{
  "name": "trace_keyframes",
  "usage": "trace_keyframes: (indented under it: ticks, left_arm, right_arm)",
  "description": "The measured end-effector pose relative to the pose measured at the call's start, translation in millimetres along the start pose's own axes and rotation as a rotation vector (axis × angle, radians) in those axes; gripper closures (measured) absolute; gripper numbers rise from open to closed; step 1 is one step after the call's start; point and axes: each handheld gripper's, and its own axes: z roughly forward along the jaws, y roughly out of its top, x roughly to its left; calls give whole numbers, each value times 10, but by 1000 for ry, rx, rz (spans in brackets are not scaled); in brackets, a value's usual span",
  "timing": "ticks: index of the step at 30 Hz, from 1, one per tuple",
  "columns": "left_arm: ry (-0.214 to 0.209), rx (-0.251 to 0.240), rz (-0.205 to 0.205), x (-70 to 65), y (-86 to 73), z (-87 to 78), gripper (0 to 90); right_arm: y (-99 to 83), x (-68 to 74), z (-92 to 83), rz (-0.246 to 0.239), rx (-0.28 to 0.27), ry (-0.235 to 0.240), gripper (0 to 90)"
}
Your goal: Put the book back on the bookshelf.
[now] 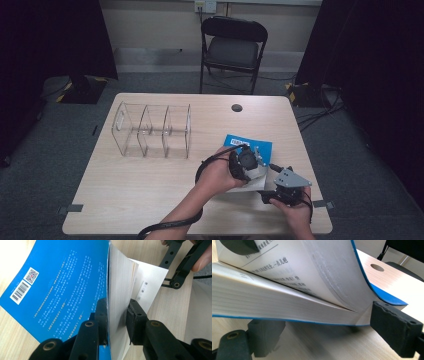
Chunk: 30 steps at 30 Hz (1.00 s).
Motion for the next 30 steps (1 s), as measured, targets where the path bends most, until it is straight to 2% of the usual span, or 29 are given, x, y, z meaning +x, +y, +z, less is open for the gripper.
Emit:
trace_keyframes:
  ticks: [2, 7, 10, 13, 20, 24, 30]
  left_arm:
    - [0, 5, 8, 10, 8, -10, 734]
    - [-6, -3, -3, 19, 28, -49, 735]
    - [-3, -1, 4, 16, 32, -64, 735]
    - [-2, 2, 8, 15, 35, -88, 735]
    - [-13, 9, 1, 57, 95, -202, 736]
    - [-5, 18, 23, 71, 147, -263, 736]
    - [-7, 23, 26, 73, 199, -318, 736]
  right_arm:
    - [1, -2, 0, 4, -4, -1, 121]
    - [28, -30, -13, -4, -11, 12, 117]
    - [33, -34, -18, 9, -15, 13, 109]
    - [49, -36, -20, -4, -18, 18, 106]
    - [116, -48, -50, 3, -37, 25, 102]
    - [174, -66, -65, -9, -40, 21, 98]
    - [240, -118, -89, -39, -41, 33, 96]
